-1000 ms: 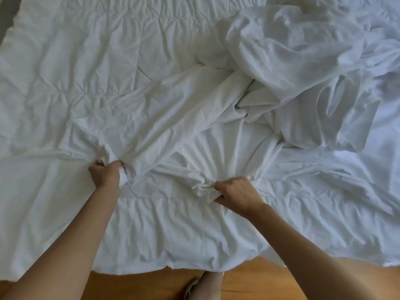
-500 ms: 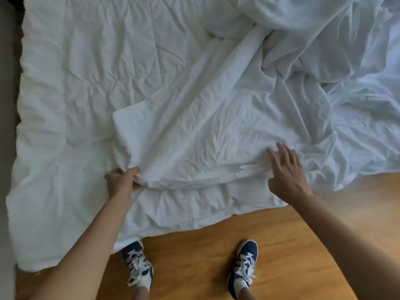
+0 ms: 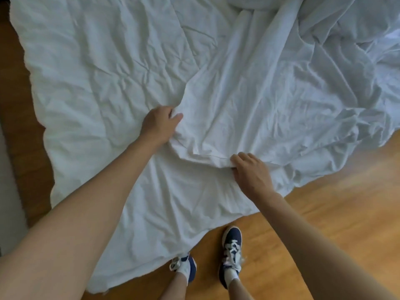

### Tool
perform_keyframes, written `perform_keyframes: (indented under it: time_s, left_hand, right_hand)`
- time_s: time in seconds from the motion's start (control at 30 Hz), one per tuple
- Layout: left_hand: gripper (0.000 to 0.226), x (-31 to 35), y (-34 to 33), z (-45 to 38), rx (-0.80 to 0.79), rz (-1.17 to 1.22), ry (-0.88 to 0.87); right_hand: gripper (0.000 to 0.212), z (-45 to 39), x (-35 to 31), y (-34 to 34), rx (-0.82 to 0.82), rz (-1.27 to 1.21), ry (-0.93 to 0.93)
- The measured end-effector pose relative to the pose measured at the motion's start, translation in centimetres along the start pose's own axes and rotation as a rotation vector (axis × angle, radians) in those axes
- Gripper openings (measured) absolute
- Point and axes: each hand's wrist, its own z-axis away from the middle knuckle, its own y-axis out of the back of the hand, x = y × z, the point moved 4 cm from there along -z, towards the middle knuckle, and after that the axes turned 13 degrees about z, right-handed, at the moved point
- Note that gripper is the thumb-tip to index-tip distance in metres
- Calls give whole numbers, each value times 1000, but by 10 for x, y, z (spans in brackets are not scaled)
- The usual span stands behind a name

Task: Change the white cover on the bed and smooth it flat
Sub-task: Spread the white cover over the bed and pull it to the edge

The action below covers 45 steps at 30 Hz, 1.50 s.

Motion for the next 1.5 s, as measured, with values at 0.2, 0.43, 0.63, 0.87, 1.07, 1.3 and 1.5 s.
perform_keyframes:
  time_s: [0.2,0.43,0.63,0.87,1.07,1.3,1.5]
  left_hand:
    - [35,-37,51,69,296,76,-52]
    - [38,-83,103,155,290,-157,-26]
    - [43,-146,130,234,326,-130,127]
    - [45,-237,153,307,412,-50,303]
    - [40,-237,138,312,396,20,425]
    - [21,-223,120,319,397,-38,514]
    - [39,-169,68,334,366,-137,-167]
  right_hand:
    - [35,36,-60,9,-26,-94,101]
    - [33,80,-135,15,-40,-171,215]
    - [38,103,-189,14,-70,-167,258]
    - [36,159,-263,-18,-97,-176,320]
    - [35,176,-258,-43,-210,-225,100]
    - [36,216,-237,-45,-71,-262,-88]
    - [47,218,-244,-42,-26,-255,27]
